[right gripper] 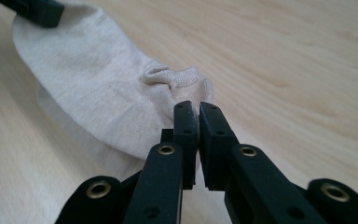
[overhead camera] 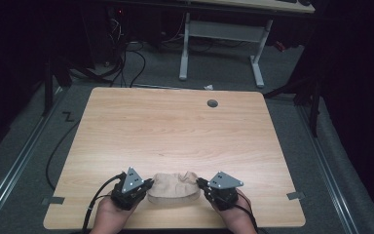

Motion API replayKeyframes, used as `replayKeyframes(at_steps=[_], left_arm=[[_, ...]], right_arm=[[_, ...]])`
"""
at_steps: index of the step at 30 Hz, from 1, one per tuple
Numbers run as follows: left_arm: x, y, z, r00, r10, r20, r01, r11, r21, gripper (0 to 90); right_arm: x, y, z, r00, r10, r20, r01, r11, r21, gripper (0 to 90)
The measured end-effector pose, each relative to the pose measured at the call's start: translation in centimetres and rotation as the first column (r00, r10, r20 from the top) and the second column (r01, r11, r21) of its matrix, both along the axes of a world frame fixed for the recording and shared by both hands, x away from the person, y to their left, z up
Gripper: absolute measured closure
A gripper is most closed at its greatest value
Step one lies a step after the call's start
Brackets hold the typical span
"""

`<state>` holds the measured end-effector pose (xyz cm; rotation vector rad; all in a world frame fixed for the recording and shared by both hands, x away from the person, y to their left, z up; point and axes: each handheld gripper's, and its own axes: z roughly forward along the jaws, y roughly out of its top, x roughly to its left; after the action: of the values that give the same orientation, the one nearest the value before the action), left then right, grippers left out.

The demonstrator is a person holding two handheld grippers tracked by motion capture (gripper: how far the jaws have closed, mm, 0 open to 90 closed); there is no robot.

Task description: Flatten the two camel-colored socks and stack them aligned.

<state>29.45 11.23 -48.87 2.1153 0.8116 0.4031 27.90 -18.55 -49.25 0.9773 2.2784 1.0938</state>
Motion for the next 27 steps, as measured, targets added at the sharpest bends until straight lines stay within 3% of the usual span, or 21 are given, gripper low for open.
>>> replayKeyframes(at_steps=[6, 12, 16, 24, 27], left_arm=[[-1.0, -0.3, -0.6, 0.9998, -0.019, -0.009, 0.019, 0.999, 0.04, 87.3], [-0.6, -0.1, -1.2, 0.9998, 0.0, -0.02, 0.001, 0.9991, 0.042, 87.3], [-0.2, 0.1, -1.7, 0.9983, 0.006, -0.058, -0.004, 0.9994, 0.035, 87.3], [-0.3, -0.5, -2.2, 0.9981, -0.009, -0.061, 0.013, 0.9978, 0.065, 87.1], [-0.1, -0.7, -2.6, 0.9975, -0.004, -0.071, 0.009, 0.9967, 0.08, 86.9]], right_arm=[[-0.8, -0.4, -0.8, 0.9995, 0.0, -0.031, 0.0, 1.0, -0.002, 86.2], [-0.4, -0.1, -1.0, 0.9994, 0.0, -0.033, 0.0, 1.0, -0.008, 86.2], [0.2, 0.3, -1.5, 0.9985, -0.002, -0.054, 0.0, 1.0, -0.026, 86.2], [0.0, 0.1, -1.7, 0.9984, 0.001, -0.056, -0.003, 0.999, -0.049, 86.1], [0.1, 0.1, -2.1, 0.9967, -0.003, -0.081, -0.002, 0.998, -0.06, 85.9]])
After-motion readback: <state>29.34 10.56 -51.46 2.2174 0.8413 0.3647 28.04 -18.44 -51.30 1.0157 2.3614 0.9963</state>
